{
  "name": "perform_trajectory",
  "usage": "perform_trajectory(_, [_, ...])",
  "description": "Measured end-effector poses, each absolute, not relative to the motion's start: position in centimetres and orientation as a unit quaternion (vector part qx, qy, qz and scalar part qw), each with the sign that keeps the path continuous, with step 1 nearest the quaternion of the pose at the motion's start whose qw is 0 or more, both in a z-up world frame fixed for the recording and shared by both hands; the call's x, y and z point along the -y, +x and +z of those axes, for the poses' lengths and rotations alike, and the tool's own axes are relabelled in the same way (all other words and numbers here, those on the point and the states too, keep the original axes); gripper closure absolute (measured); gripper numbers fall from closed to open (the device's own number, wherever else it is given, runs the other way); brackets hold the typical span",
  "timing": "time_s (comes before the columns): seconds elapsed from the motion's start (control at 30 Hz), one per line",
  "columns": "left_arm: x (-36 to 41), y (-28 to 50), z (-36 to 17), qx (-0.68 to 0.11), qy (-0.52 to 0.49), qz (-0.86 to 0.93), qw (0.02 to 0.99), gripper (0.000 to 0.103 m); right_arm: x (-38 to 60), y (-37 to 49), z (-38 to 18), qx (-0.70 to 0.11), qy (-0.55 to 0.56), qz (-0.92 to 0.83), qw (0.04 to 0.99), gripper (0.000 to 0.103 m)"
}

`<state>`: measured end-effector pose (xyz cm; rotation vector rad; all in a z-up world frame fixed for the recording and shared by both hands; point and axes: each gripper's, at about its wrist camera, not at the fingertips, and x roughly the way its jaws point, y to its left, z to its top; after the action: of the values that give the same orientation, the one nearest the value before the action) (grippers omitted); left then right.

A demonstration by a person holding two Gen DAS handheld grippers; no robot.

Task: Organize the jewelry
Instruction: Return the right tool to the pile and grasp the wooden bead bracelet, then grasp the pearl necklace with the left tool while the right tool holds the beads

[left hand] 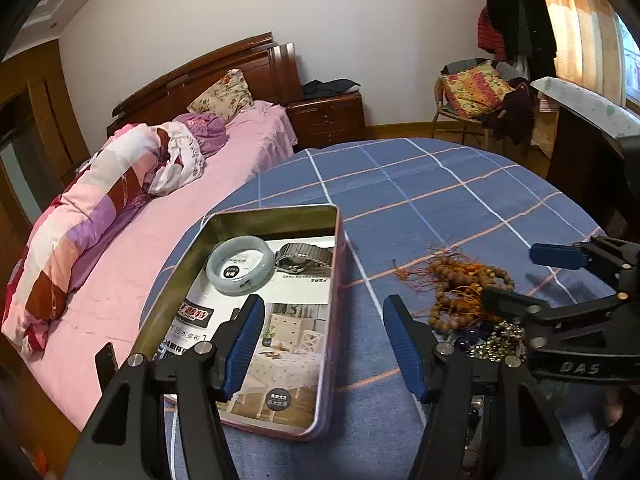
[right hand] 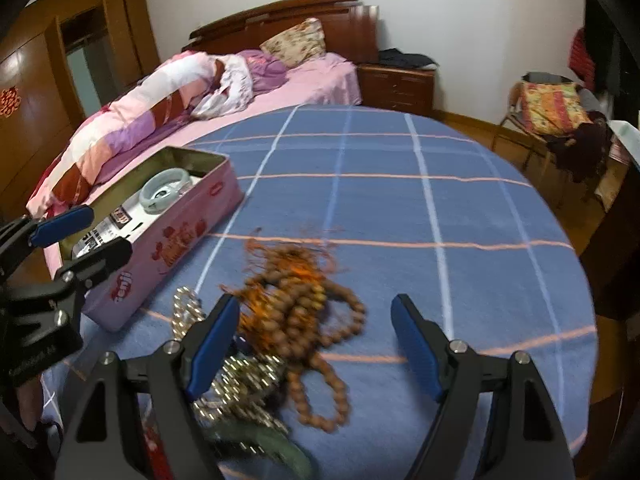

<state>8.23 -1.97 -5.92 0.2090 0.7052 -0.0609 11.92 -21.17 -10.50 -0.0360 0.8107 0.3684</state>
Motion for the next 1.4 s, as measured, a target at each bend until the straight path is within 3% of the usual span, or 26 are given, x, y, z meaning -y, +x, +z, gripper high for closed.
perform_trajectory(0.07, [1.8, 8.3, -6.1, -0.347, 0.1, -0.03, 0.932, 0.041, 20.6, 12.4, -11.1, -0.403, -0.026, 0.183, 0.896, 0.027])
perform_trajectory(0.13, [1.7, 8.3, -6.1, -0.348, 0.098, -0.031, 0.932, 0.041, 20.2, 13.2, -12.1, -0.425, -0.029, 0.184, 0.886, 0.046])
perform_trajectory(0.17, [1.7, 8.3, -6.1, -0.348, 0.096, -0.033, 0.932, 0.041, 20.3, 13.4, -12.4, -0.432, -0.024, 0.189, 0.882, 0.067])
perform_trajectory(0.2, [1.7, 8.3, -6.0, -0.348, 0.095, -0.034, 0.932, 0.041, 20.4, 13.4, -12.4, -0.432, -0.02, 0.191, 0.881, 0.075])
perform_trajectory(0.37, [1.9, 8.3, -6.0, -0.347, 0.093, -0.042, 0.932, 0.041, 21.7, 12.4, -11.4, -0.405, 0.0, 0.188, 0.895, 0.087])
perform_trajectory(0.57, [3.0, 7.9, -5.9, -0.344, 0.101, -0.062, 0.932, 0.041, 25.2, 11.5, -8.9, -0.357, 0.026, 0.145, 0.922, 0.088])
perform_trajectory(0.93, [6.3, 8.3, -8.0, -0.368, 0.131, -0.103, 0.915, 0.042, 26.3, 10.4, -10.6, -0.37, 0.017, 0.117, 0.921, 0.087])
perform_trajectory(1.0, [6.6, 8.4, -8.6, -0.38, 0.131, -0.114, 0.908, 0.061, 26.1, 10.2, -10.8, -0.373, 0.012, 0.121, 0.92, 0.087])
perform_trajectory(1.03, [6.9, 8.5, -8.8, -0.386, 0.133, -0.12, 0.905, 0.063, 26.0, 10.2, -10.8, -0.372, 0.011, 0.122, 0.92, 0.087])
perform_trajectory(1.17, [7.4, 8.7, -10.0, -0.407, 0.142, -0.13, 0.893, 0.066, 26.4, 10.2, -10.7, -0.368, 0.014, 0.121, 0.922, 0.087])
perform_trajectory(1.23, [7.5, 9.0, -10.4, -0.415, 0.142, -0.129, 0.89, 0.074, 26.5, 10.3, -10.7, -0.368, 0.016, 0.121, 0.922, 0.087])
perform_trajectory(1.4, [7.7, 9.6, -11.0, -0.43, 0.135, -0.144, 0.881, 0.075, 26.4, 10.3, -10.8, -0.37, 0.016, 0.122, 0.921, 0.087])
